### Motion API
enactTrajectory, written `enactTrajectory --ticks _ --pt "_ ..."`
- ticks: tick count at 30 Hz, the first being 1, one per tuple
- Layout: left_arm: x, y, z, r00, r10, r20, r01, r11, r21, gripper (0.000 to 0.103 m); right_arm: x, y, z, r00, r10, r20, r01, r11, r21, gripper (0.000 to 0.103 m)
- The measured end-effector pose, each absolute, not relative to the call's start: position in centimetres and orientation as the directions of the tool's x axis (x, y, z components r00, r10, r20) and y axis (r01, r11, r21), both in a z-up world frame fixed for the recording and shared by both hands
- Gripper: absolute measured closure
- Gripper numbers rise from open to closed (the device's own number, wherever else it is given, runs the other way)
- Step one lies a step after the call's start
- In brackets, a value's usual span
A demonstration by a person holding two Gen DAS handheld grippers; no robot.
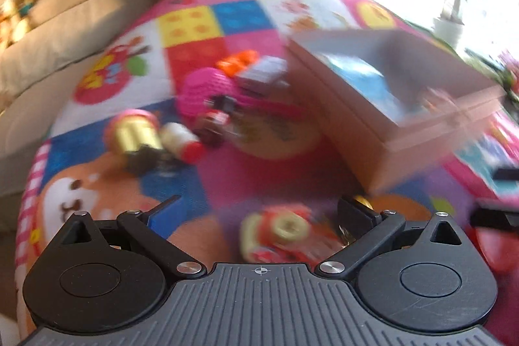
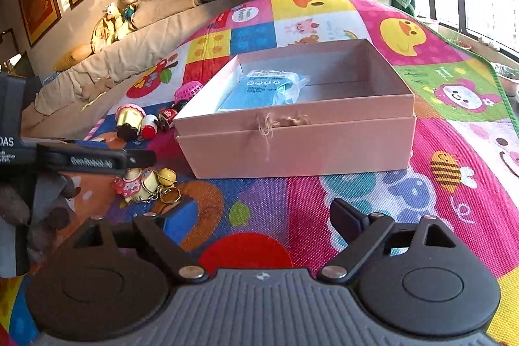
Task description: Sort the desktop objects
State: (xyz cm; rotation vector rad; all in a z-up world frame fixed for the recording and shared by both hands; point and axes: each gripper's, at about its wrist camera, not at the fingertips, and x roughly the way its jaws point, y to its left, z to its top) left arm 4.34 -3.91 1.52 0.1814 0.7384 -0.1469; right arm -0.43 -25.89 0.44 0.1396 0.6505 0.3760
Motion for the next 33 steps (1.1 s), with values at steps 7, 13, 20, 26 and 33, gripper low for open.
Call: enactTrajectory --ticks 7,13,20,26,33 --pt "1.3 -3.1 1.3 0.747 -0.017 -0.664 0.201 0.959 0.201 0.0 -0.4 -25.9 0.5 0.73 0.386 -0.564 -0.297 0.922 0.247 0.01" --pt "0.9 0.6 3.0 0.774 0.078 -0.628 0.021 0.989 0.148 0.0 -0.4 -25.8 0.5 0.734 0.384 -0.561 -0.296 0.923 0.244 0.007" --pt "2.7 -1.2 2.8 0.766 -0.061 -0.64 0.135 0.989 0.068 0.0 -0.5 -25.7 0.6 0.739 0.373 -0.561 -0.294 0.928 0.23 0.007" --pt "5.7 -2.8 1.8 0.732 -0.075 -0.677 0.126 0.992 0.027 0.0 -0.4 -25.8 0.6 0.737 0.374 -0.563 -0.291 0.927 0.235 0.007" --pt "3.3 -3.6 0.7 0.715 -0.081 -0.694 0.217 0.97 0.111 0.0 -0.4 -25.9 0.5 0.736 0.377 -0.562 -0.29 0.926 0.241 0.005"
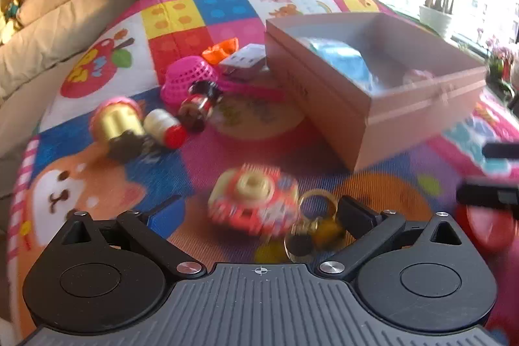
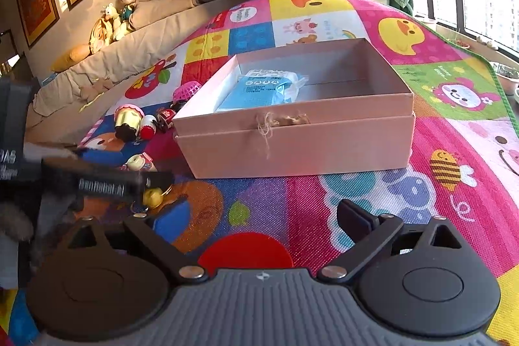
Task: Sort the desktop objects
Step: 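Grasp the red-and-yellow Hello Kitty toy with left gripper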
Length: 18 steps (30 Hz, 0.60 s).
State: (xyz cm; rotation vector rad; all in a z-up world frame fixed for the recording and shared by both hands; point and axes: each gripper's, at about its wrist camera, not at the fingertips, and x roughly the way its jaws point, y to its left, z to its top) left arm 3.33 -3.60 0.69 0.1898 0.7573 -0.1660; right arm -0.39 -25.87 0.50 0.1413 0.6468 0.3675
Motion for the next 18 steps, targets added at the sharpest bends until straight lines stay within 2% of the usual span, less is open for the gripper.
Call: enactTrajectory --ticks 4,10,12,14,18 --pt "1.4 -0.7 1.2 0.735 0.012 -0.678 0.163 0.968 0.193 0.0 -0.5 -25.9 0.5 0.735 0.376 -0.564 -0.292 0.926 0.238 0.005" --pt "2.2 4.3 1.9 0.748 0.296 -0.594 -0.088 0.931 0.353 0.0 -0.5 -25.7 0.5 0.735 0.374 -0.566 -0.293 0.927 0.233 0.005" --pt "2.6 5.3 2.4 0.742 0.331 -0.583 -0.147 0.929 0.34 0.0 -0.5 -25.7 0.5 0.736 0.372 -0.566 -0.29 0.928 0.233 0.005" --pt "2.2 5.5 3.4 0.76 0.24 -0.604 -0.127 0.966 0.224 0.0 -0.5 -25.7 0.5 0.736 0.369 -0.567 -0.288 0.929 0.231 0.005" --pt "0.9 3.5 4.4 0.754 -0.04 -0.655 0.02 0.999 -0.038 0.0 -0.4 -25.6 0.5 0.736 0.365 -0.571 -0.285 0.931 0.228 0.005"
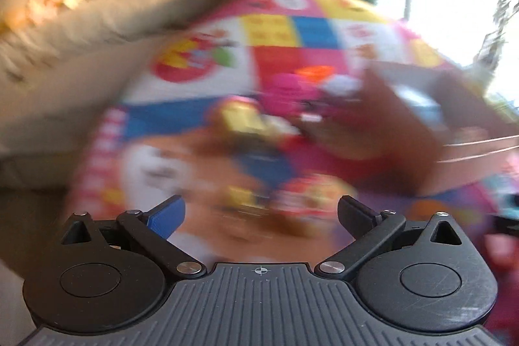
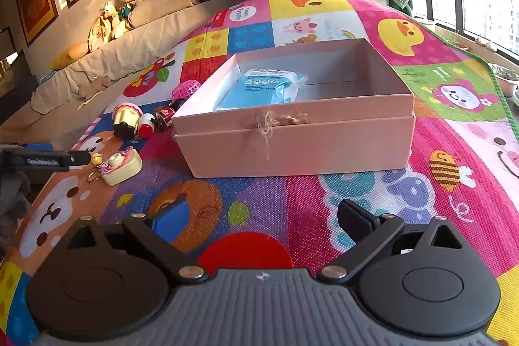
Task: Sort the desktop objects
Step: 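Grasp the red-and-yellow Hello Kitty toy with left gripper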
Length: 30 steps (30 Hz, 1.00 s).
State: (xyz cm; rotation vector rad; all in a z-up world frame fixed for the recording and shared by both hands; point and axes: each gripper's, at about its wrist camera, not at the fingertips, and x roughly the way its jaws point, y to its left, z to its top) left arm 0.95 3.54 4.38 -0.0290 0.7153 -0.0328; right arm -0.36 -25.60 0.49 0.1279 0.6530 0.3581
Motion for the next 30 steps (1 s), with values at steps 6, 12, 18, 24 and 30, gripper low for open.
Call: enactTrajectory --ticks 6,12,18,24,30 --pt "1.9 -0.7 3.3 0.706 -0.14 -0.694 0.095 0.99 -0.103 0.0 -0.4 -25.7 0.5 0.738 0.365 -0.568 -0.285 0.931 0.229 0.005" --pt "5.1 -1.0 2.3 0.71 -0.081 -0.7 0.04 0.996 -0.076 0.001 -0.4 -25.8 0.5 0.741 0.366 -0.563 -0.285 0.931 0.229 0.005" --pt "5.5 -1.6 1.6 0.731 -0.038 -0.682 0.058 0.998 0.007 0.021 -0.4 -25.7 0.5 0.739 0.365 -0.567 -0.286 0.931 0.226 0.005" --pt "3.8 -0.8 1.1 0.747 -0.016 -0.664 0.045 0.999 0.027 0.041 -0.4 -25.5 0.5 0.737 0.363 -0.57 -0.291 0.932 0.218 0.005" --pt "-1.6 -0.2 1.5 0.711 -0.126 -0.692 0.203 0.979 0.031 0.041 -1.3 -25.1 1.0 0.721 0.378 -0.581 -0.33 0.924 0.192 0.005"
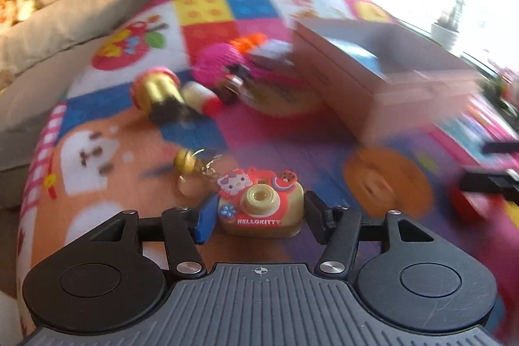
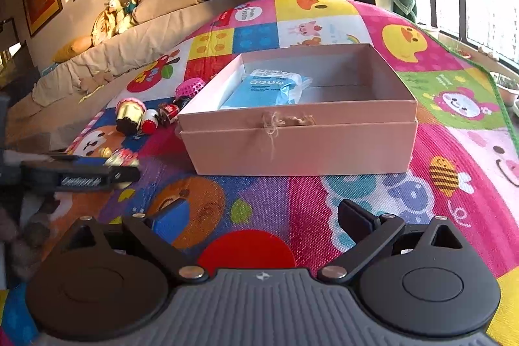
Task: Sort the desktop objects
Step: 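Grasp the red-and-yellow Hello Kitty toy with left gripper, then lower Hello Kitty toy into pink box with left while right lowers red disc in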
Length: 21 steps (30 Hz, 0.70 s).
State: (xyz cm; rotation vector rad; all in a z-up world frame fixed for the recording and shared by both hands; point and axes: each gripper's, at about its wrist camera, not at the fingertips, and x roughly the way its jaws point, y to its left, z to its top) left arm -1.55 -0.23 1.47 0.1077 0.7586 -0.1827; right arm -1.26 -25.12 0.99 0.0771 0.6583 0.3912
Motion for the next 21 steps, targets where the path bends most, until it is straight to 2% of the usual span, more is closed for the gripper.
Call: enactTrajectory --ticks 3,7,9,11,12,14,15,16,21 --pt "-4.5 0.2 1.8 0.666 -0.196 -0.719 0.283 0.959 0.001 0.04 -2.5 -24.8 1.3 0.664 0.431 -0.61 -0.402 0.895 0.194 0.005" --pt "-6.5 0.0 1.6 0.669 -0.197 -0.717 0.307 0.951 0.026 0.021 -3.8 -23.7 1.8 0.654 0.412 -0.635 -0.451 0.886 0.111 0.005" --pt "-6.4 -0.3 1.2 0.685 -0.175 -0.707 0.294 0.955 0.048 0.017 -3.7 -23.4 1.7 0.655 0.394 -0.645 -0.445 0.891 0.092 0.005" --pt "-5.7 -0.4 1.1 0.693 -0.158 -0.703 0.269 0.962 0.049 0.017 -3.1 -23.2 1.2 0.65 0.366 -0.666 -0.423 0.902 0.083 0.01" --pt "-5.3 -0.4 1.1 0.695 -0.154 -0.702 0.256 0.966 0.042 0.017 -2.9 -23.2 1.1 0.64 0.358 -0.68 -0.414 0.906 0.086 0.021" --pt "-4.7 -0.6 1.2 0.7 -0.142 -0.7 0.24 0.97 0.043 0.021 -2.8 -23.2 1.0 0.643 0.342 -0.685 -0.407 0.911 0.074 0.031" --pt "-4.6 -0.7 1.2 0.702 -0.136 -0.699 0.236 0.97 0.049 0.03 -2.9 -23.2 1.2 0.637 0.341 -0.692 -0.413 0.908 0.068 0.039" --pt "-4.5 -0.8 1.3 0.703 -0.139 -0.698 0.242 0.969 0.05 0.039 -3.1 -23.2 1.3 0.632 0.345 -0.694 -0.421 0.905 0.066 0.039" --pt "-5.3 -1.7 3.1 0.719 -0.153 -0.678 0.288 0.953 0.091 0.041 -4.2 -23.9 3.1 0.631 0.373 -0.68 -0.473 0.88 0.044 0.039"
